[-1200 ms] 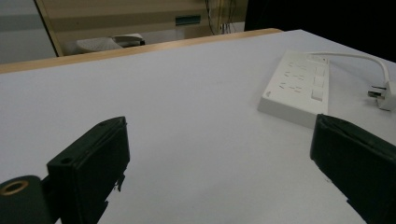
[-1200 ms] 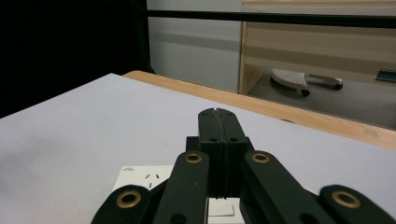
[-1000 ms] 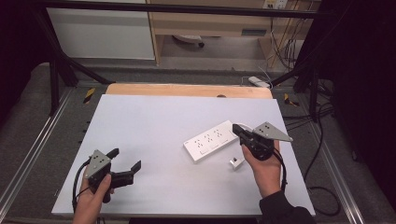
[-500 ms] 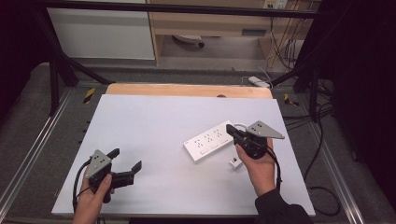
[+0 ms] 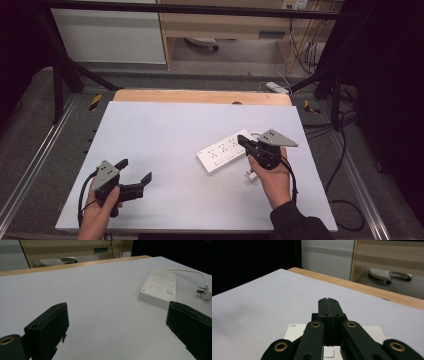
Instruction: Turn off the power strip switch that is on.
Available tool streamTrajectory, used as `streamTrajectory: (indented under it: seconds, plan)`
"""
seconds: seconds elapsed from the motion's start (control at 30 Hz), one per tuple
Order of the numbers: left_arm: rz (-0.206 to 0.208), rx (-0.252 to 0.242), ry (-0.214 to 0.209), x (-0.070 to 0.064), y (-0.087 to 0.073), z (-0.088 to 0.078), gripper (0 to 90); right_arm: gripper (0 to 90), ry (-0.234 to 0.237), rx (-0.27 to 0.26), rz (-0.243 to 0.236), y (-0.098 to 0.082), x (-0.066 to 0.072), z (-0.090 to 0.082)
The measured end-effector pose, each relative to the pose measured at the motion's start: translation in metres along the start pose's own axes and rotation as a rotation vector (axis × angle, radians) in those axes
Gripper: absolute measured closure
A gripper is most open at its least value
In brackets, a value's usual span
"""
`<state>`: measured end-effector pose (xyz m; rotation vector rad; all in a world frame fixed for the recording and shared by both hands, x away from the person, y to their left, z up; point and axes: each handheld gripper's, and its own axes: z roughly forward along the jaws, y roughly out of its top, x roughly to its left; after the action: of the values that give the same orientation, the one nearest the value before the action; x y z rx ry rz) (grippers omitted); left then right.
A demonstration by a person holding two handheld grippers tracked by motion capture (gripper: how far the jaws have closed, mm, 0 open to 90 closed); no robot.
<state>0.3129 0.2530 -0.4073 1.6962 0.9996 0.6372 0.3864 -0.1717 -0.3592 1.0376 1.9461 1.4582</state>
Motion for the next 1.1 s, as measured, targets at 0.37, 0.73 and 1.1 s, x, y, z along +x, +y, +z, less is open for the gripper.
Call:
streamTrajectory:
  seconds: [0.37, 0.73, 1.1]
  plan:
    - [0.002, 0.004, -0.008, -0.001, 0.0, 0.001, 4.3, 90.0, 0.013, 0.003, 0.004, -0.001, 0.005, 0.003]
    - [0.004, 0.004, -0.013, -0.001, 0.0, 0.001, 4.3, 90.0, 0.039, 0.062, -0.002, -0.005, 0.012, 0.015]
    - [0.007, 0.003, -0.016, -0.002, 0.0, 0.001, 4.3, 90.0, 0.055, 0.095, -0.017, -0.009, 0.02, 0.022]
